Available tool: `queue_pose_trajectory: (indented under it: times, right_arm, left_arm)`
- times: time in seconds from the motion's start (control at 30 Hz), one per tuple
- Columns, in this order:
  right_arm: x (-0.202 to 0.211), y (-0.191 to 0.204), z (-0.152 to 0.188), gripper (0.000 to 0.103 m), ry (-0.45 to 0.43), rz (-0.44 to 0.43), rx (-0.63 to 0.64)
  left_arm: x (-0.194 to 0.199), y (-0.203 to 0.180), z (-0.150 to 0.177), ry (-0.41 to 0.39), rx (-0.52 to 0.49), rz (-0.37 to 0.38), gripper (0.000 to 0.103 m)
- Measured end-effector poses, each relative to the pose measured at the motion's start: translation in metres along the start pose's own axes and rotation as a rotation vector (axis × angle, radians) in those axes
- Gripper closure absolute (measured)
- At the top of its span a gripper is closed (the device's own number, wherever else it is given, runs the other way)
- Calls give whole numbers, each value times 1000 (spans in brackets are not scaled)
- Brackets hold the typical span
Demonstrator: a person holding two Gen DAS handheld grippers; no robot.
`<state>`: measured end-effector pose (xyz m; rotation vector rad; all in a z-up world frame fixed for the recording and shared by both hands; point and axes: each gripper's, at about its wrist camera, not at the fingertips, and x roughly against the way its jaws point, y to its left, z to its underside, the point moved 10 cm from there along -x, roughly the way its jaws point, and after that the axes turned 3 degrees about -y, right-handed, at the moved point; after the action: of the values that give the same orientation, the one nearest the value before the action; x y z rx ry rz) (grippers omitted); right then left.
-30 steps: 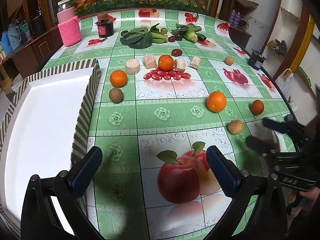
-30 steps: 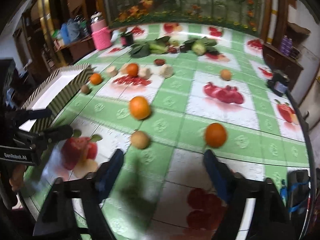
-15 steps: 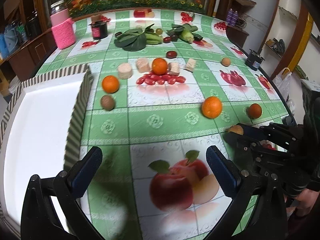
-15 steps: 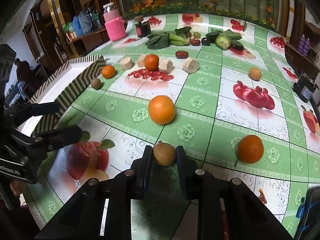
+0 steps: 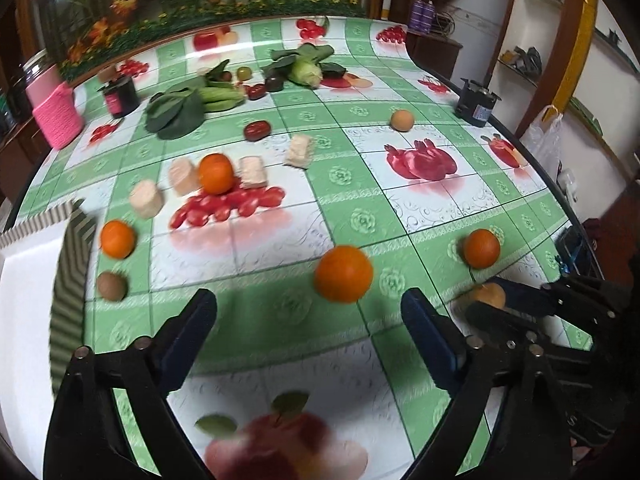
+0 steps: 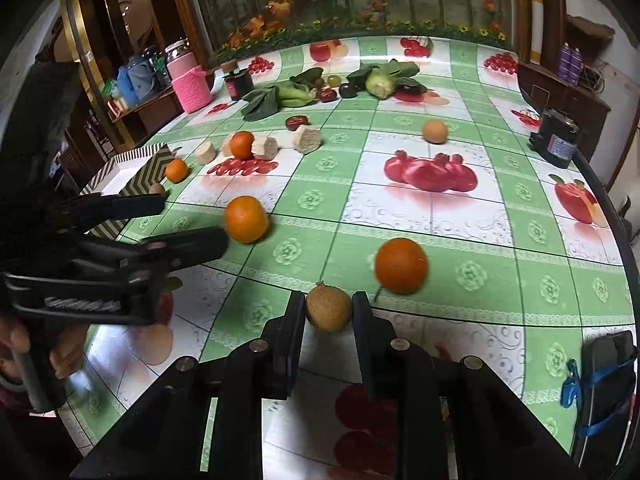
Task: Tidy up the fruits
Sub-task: 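Close the left gripper on the orange while the right gripper closes on the kiwi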
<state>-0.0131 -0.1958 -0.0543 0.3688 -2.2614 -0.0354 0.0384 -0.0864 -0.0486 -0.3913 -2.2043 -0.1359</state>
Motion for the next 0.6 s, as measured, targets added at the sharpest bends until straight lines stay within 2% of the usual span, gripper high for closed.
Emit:
queue_pose_trajectory:
  times: [0.03, 0.13, 0.17, 0.23, 0.27, 0.3, 0.33, 0.6]
  right_arm:
    - [0, -1, 0, 78, -1, -5, -4]
    - [-3, -2, 0, 78, -3, -13, -10]
    - [-4, -2, -1, 78, -3, -15, -15]
    - [-5, -4, -1, 78, -8, -13, -27]
    - [-6, -4, -1, 78, -6, -15, -32]
    - [-6, -4, -1, 78, -5, -16, -35]
    - [-6, -2, -2, 78, -5, -19, -34]
    - [-5, 20, -5, 78, -10, -43, -18]
  left_arm:
    - [-4, -1, -1, 6, -3, -2, 11]
    - [-14, -5, -1, 21, -10, 1, 24]
    - [-18, -6, 0, 31, -11, 3, 35]
    - [-24, -7, 4, 56, -1, 12, 48]
    - [-22, -6, 3, 35, -6, 5, 56]
    - [-21, -8, 3, 38, -7, 15, 67]
    - [-19, -7, 4, 33, -7, 14, 73]
    - [3, 4, 14, 30, 43, 40, 73]
